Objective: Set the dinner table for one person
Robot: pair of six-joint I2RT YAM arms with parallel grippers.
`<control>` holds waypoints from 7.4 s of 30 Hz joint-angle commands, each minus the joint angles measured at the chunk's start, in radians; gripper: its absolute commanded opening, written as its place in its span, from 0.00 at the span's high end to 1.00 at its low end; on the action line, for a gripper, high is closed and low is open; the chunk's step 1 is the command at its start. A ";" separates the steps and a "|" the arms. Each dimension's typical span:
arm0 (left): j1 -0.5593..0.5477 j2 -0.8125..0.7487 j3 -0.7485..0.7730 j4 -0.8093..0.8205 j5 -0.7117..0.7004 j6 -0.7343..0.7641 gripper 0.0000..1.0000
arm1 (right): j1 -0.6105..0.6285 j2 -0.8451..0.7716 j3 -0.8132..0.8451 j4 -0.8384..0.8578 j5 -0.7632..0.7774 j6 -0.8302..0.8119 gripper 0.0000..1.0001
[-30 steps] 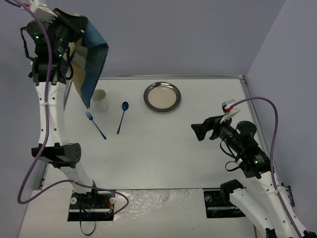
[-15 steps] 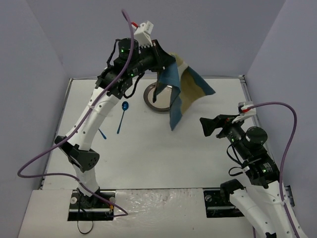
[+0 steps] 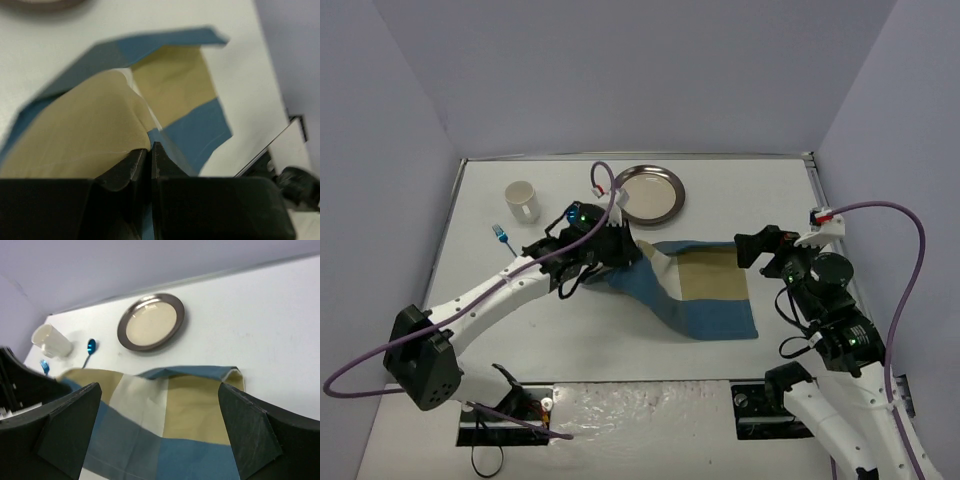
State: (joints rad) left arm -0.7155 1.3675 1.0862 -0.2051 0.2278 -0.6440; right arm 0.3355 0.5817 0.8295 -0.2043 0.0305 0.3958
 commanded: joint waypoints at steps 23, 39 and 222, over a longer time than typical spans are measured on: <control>-0.150 -0.184 -0.185 -0.188 -0.608 -0.013 0.26 | 0.028 0.669 -0.076 0.136 0.085 0.027 0.05; -0.009 0.103 -0.188 0.007 -0.599 -0.019 0.47 | 0.203 0.886 -0.032 0.152 0.222 0.023 0.01; -0.070 0.756 0.426 -0.047 -0.479 0.022 0.28 | -0.457 1.290 0.268 0.215 0.181 -0.279 0.08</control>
State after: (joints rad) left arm -0.7925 2.1011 1.4930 -0.2288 -0.2700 -0.6267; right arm -0.0833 1.8457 1.0752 0.0412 0.1733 0.1471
